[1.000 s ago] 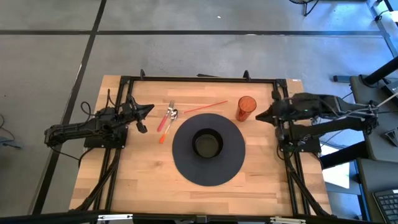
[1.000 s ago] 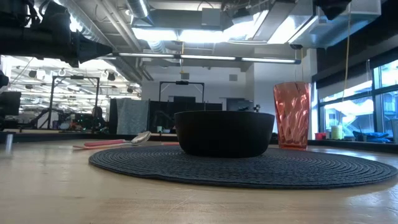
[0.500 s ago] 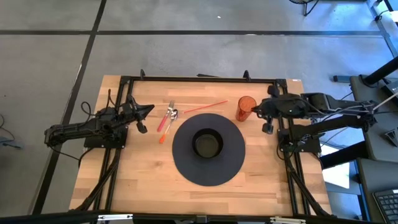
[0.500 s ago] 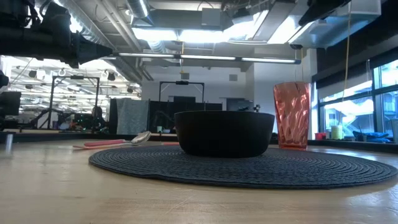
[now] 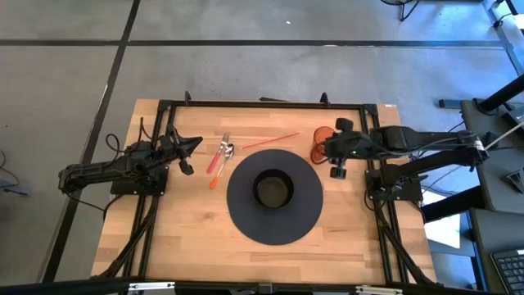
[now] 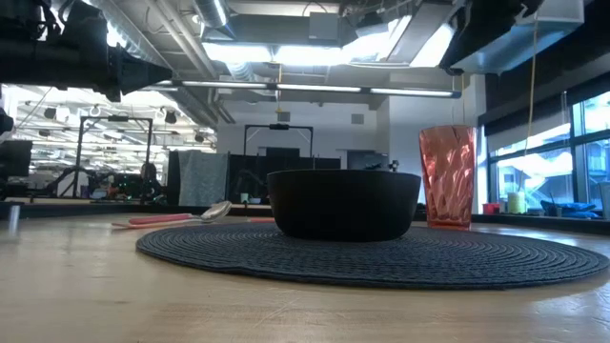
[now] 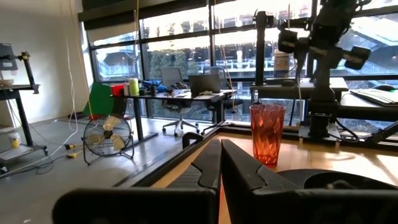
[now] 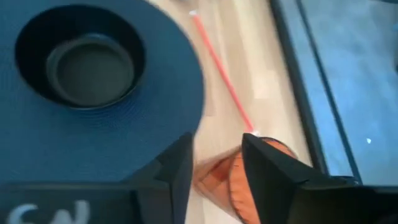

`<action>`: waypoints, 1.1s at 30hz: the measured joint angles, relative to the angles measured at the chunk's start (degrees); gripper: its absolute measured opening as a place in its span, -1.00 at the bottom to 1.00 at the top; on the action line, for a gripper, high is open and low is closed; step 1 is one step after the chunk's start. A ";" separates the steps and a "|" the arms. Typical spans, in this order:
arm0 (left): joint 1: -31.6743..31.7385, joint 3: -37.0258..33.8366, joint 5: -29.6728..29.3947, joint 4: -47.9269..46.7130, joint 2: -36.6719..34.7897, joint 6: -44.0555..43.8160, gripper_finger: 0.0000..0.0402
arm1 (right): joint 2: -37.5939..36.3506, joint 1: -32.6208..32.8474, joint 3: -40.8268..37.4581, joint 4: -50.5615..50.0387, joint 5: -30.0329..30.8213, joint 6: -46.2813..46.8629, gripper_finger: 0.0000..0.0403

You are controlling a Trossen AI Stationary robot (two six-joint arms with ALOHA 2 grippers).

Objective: Pick & Place Utensil
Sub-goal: Put the brown cup on the blue placemat to the top right of the black bowl

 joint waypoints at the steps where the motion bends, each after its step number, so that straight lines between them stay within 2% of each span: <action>1: 0.00 0.00 0.00 -0.02 -0.01 0.02 -0.98 | 0.69 0.02 0.00 0.25 -0.21 -0.44 -0.26; 5: 0.00 0.00 0.00 -0.02 0.00 0.02 -0.97 | 3.59 -0.01 0.00 0.33 -0.34 -1.02 -0.17; 14: 0.00 0.00 0.00 -0.02 -0.01 -0.07 -0.98 | 9.04 -0.75 0.00 -0.50 -1.38 -0.46 -0.16; 20: 0.00 0.00 -0.02 0.00 0.01 -0.02 -0.97 | 9.20 -4.66 1.83 -7.87 -1.76 4.60 -0.16; 26: 0.00 0.00 -0.02 -0.02 -0.01 -0.04 -0.96 | 9.54 -10.24 2.03 -8.29 -7.61 4.25 -0.16; 33: 0.00 0.00 -0.01 -0.02 0.00 0.06 -0.98 | 10.81 -13.23 1.84 -8.94 -8.78 2.65 -0.16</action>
